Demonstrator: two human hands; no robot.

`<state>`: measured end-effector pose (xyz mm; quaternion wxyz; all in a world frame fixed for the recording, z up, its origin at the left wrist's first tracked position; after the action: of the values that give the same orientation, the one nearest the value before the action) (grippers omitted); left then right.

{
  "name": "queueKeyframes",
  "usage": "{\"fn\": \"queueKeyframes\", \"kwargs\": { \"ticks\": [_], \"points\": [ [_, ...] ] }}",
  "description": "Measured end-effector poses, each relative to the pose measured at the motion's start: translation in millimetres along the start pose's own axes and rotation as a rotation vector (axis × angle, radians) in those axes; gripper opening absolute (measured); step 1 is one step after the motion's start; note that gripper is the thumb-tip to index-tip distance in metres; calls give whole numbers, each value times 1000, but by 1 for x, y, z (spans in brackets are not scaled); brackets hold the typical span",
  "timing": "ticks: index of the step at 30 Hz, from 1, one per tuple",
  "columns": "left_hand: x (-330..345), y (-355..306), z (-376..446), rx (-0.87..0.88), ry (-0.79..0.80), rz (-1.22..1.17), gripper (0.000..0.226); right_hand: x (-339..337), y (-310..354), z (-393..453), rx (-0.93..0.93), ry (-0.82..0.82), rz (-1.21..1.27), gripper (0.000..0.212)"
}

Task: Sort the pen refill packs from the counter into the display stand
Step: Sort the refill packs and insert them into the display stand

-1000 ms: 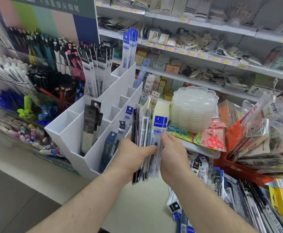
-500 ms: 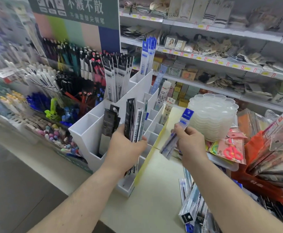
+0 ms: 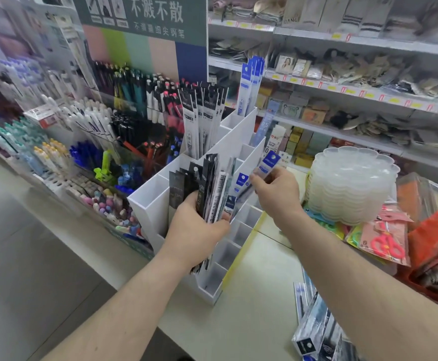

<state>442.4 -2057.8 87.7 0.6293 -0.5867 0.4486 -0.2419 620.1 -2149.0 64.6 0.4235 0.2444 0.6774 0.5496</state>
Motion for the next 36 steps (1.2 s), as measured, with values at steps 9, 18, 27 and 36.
{"fn": "queueKeyframes", "kwargs": {
  "ticks": [9,18,27,36],
  "points": [
    [1,1,1,12,6,-4,26,36,-21,10,159,205,-276,9],
    [12,8,-2,-61,183,-205,36,22,-27,4,252,274,-417,21],
    [54,5,-8,-209,571,-717,36,-29,20,-93,119,169,187,10],
    [83,4,-10,-187,717,-711,50,-40,18,-127,55,134,281,13]
  ]
}}
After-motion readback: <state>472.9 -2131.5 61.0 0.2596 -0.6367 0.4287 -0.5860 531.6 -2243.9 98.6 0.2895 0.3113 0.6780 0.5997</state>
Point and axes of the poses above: each hand's wrist, its own z-axis towards the middle knuckle, its own x-axis out of the palm, y = z × x, the point moved 4 cm from there along z, towards the middle knuckle, and after that the axes turned 12 degrees about y, right-handed, at the moved point
